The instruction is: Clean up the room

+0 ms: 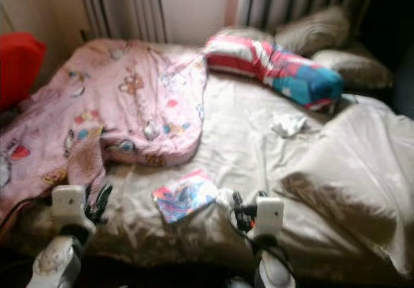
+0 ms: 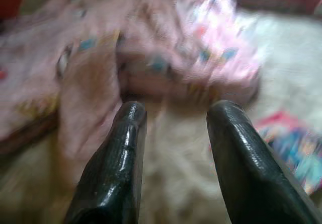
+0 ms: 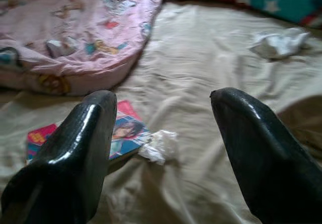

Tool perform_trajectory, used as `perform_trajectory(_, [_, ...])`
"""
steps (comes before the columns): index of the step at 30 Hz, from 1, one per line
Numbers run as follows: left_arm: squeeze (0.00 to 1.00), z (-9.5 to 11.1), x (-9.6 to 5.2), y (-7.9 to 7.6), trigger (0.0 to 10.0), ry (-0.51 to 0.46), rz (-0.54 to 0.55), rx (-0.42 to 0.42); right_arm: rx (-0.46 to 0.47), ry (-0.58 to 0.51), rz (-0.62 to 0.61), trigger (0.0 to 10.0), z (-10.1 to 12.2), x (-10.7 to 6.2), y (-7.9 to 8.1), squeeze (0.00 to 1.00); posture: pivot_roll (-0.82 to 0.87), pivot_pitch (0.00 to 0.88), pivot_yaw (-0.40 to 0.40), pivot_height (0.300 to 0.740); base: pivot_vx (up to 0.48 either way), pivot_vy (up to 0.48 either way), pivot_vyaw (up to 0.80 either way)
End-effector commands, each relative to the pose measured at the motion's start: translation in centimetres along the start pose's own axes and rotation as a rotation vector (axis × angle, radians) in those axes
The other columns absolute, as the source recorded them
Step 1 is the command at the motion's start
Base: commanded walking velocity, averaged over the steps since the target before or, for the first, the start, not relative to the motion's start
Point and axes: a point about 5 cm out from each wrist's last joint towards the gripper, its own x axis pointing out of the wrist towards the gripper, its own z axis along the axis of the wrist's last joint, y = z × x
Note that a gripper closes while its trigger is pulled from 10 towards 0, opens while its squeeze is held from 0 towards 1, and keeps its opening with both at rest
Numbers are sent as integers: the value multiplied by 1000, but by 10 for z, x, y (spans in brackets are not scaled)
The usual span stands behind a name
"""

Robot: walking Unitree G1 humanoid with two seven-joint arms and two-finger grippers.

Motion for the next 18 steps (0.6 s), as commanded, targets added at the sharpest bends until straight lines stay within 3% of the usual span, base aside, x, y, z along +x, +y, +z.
perform_trajectory(1, [0,-1,0,0,10000,8,-2,1,3,-3,-1,10000,1,-3,0,0,-47,188,-38,622,0,0,0])
perform_trajectory(18, [0,-2,1,-4,10000,13,-33,16,10,-7,47,10000,-1,-5,8,0,-47,162,-31,590,0,0,0])
